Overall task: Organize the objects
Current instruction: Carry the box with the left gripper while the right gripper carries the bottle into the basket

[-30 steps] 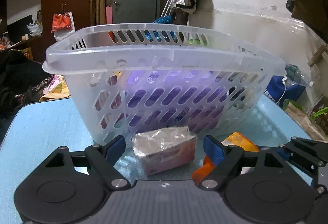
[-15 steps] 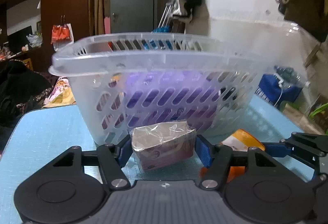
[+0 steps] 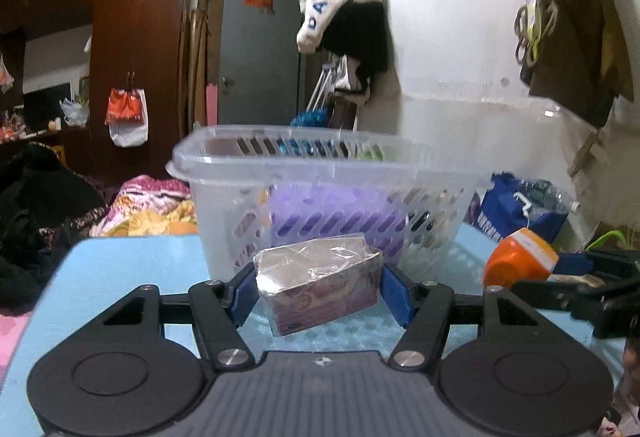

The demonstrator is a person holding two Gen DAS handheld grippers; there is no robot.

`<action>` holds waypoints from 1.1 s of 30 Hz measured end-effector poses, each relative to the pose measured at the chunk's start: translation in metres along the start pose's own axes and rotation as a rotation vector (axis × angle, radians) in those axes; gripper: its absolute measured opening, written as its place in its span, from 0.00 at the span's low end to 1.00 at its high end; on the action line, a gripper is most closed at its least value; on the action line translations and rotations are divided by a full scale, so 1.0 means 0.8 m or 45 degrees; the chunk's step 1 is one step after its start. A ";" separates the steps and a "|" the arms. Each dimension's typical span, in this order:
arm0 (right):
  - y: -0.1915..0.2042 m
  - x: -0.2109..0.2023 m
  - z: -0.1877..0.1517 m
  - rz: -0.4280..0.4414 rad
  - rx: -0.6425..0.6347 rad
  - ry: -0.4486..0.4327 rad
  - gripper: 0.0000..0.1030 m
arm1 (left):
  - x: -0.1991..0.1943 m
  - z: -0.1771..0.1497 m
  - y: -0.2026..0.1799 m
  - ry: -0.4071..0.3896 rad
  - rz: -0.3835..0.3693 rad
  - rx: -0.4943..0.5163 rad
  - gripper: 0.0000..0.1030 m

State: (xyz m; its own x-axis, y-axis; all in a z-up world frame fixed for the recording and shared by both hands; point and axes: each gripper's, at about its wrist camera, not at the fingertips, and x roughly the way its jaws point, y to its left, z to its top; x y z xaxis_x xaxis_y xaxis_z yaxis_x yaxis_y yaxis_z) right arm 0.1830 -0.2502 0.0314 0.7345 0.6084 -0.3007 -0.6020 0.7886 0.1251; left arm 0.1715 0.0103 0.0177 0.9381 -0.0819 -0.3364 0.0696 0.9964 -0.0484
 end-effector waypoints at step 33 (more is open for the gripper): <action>-0.041 0.181 0.141 -0.187 -0.035 0.125 0.79 | 0.148 0.158 0.050 0.192 0.153 -0.130 0.66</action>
State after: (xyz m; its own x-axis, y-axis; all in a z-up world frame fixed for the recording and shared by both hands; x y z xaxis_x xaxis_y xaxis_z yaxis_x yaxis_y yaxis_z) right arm 0.3443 -0.1779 0.0908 0.7819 0.4741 -0.4048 -0.4998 0.8648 0.0474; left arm 0.3284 0.0431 0.0944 0.8755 0.0275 -0.4823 -0.0815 0.9925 -0.0915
